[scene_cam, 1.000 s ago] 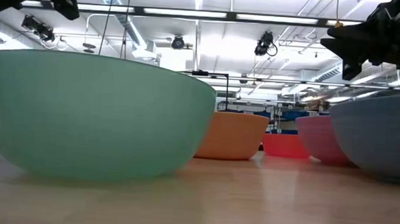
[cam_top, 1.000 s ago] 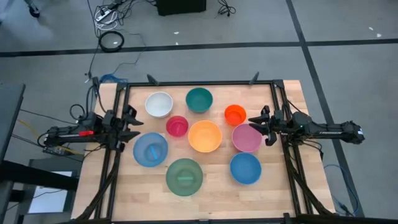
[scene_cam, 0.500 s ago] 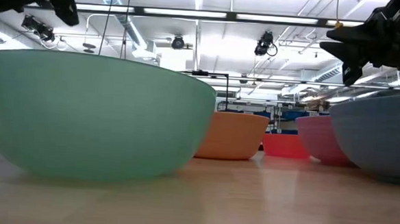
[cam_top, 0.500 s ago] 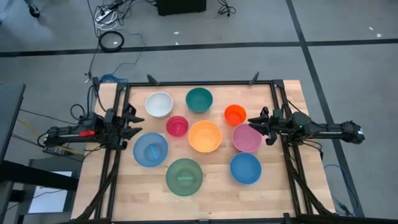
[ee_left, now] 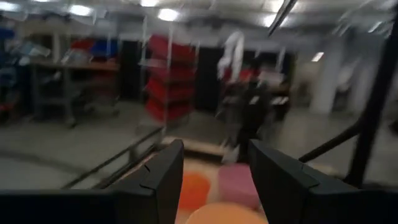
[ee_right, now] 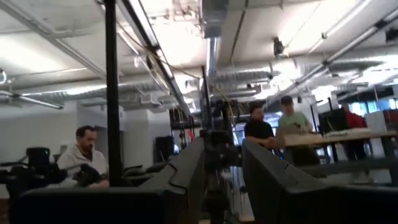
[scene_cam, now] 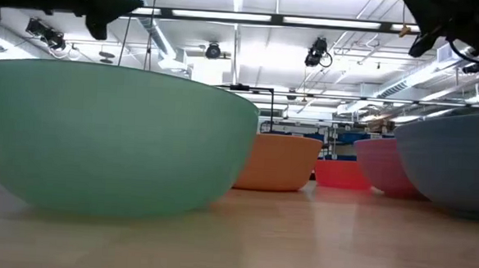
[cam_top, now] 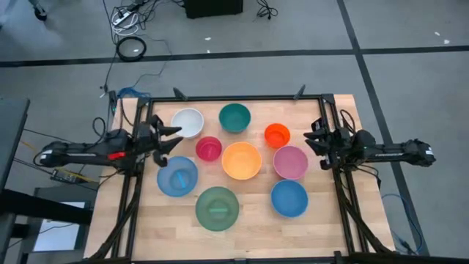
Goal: Nest bowls inside each other
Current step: Stack the light blue bowl on top of the the light green bowl
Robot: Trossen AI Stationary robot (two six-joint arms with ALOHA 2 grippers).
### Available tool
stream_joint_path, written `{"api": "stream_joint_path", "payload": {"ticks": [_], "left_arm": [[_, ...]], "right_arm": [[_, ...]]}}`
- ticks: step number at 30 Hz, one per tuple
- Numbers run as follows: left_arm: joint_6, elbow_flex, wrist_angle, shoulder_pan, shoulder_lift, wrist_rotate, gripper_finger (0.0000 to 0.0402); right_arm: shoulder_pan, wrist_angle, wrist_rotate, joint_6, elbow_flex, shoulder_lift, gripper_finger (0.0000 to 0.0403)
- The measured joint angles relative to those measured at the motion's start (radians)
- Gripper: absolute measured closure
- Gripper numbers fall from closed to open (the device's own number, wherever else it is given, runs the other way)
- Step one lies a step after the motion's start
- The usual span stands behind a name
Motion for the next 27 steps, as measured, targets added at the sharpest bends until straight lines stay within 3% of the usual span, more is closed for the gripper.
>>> {"api": "stream_joint_path", "payload": {"ticks": [4, 7, 15, 22, 27], "left_arm": [[-0.007, 0.136, -0.161, 0.0, 0.158, -0.038, 0.0213], [-0.011, 0.239, -0.259, 0.0, 0.255, -0.04, 0.0213], [-0.03, 0.482, -0.599, -0.001, 0.415, -0.041, 0.0209], [-0.141, 0.555, -0.862, -0.002, 0.493, -0.016, 0.0167], [-0.2, 0.556, -0.929, -0.003, 0.538, 0.06, 0.0126]], "right_arm": [[0.0, -0.032, 0.064, 0.037, 0.0, 0.047, 0.0306], [0.0, -0.151, 0.097, 0.067, 0.044, 0.1, 0.0307], [0.027, -0.569, 0.15, 0.025, 0.378, 0.335, 0.0299], [0.033, -0.808, 0.144, 0.017, 0.621, 0.528, 0.0263], [0.033, -0.844, 0.125, 0.028, 0.695, 0.629, 0.0219]]}}
